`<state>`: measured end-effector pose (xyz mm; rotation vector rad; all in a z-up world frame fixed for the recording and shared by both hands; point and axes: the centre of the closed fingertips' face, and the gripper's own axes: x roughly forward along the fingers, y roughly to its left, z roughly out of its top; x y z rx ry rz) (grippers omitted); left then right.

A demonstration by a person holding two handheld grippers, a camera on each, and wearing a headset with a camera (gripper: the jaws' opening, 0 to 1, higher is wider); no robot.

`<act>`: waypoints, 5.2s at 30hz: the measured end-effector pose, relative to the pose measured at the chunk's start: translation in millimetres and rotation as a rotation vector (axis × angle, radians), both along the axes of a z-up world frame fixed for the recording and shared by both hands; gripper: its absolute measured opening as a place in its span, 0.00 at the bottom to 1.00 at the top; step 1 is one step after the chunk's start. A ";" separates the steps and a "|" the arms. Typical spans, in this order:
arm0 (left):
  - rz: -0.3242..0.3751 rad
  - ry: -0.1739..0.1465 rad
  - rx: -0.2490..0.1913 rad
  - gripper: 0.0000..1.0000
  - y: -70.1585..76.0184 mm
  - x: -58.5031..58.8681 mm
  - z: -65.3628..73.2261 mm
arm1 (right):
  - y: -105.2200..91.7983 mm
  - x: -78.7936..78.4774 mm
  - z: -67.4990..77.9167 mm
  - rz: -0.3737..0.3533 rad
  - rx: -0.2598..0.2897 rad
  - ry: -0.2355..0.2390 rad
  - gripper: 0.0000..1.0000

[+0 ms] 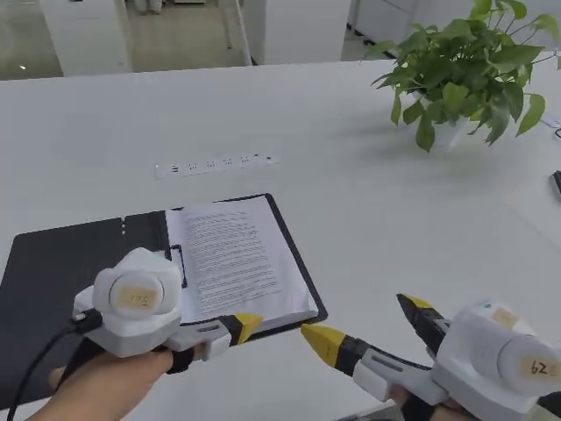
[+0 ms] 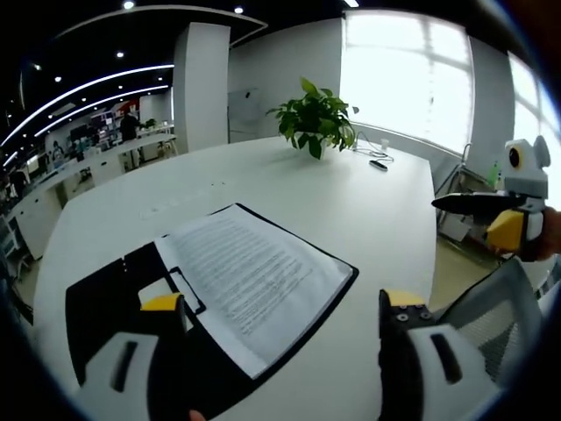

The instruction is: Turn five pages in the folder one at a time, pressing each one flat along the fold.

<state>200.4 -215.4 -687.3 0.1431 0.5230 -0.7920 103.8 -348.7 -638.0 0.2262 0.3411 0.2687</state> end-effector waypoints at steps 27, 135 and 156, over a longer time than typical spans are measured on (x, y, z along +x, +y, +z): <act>-0.004 -0.005 0.082 0.67 -73.1 34.2 -61.7 | -4.9 2.6 -3.7 -0.048 -0.011 0.000 0.93; 0.126 0.048 0.024 0.00 -57.6 48.1 -94.6 | -1.1 94.8 -139.9 -0.123 0.020 0.448 0.00; 0.140 0.060 -0.070 0.13 -33.4 28.6 -64.8 | 27.6 95.4 -68.6 -0.080 0.259 0.257 0.00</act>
